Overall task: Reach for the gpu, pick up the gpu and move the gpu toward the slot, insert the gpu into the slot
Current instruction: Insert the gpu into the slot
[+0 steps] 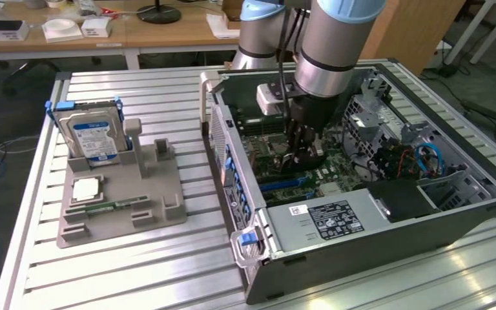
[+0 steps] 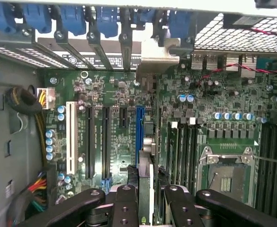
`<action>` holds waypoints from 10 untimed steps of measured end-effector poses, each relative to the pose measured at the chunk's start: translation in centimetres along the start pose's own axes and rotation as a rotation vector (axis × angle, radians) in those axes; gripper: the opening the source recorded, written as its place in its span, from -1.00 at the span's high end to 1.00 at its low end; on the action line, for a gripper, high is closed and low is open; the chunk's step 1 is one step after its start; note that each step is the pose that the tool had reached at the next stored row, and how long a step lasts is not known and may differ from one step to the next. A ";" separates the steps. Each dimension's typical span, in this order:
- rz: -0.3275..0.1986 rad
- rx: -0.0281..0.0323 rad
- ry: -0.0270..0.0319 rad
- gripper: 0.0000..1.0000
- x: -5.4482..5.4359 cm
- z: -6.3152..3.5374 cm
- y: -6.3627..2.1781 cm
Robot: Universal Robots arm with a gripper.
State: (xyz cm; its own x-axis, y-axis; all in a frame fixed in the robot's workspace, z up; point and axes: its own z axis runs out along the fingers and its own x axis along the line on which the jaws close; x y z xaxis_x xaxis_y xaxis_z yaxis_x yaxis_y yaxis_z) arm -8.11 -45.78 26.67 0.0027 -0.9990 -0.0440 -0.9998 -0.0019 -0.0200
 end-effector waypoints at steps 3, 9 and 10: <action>0.000 0.0001 0.0001 0.48 0.0 0.16 0.49; 0.000 0.0000 0.0002 0.48 0.1 0.26 0.83; 0.000 0.0000 0.0005 0.48 0.2 0.28 0.83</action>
State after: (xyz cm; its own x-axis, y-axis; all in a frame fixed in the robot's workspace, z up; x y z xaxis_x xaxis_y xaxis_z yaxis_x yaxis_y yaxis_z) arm -8.94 -45.94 26.37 0.0027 -0.9990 -0.0435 -0.9998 -0.0018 -0.0200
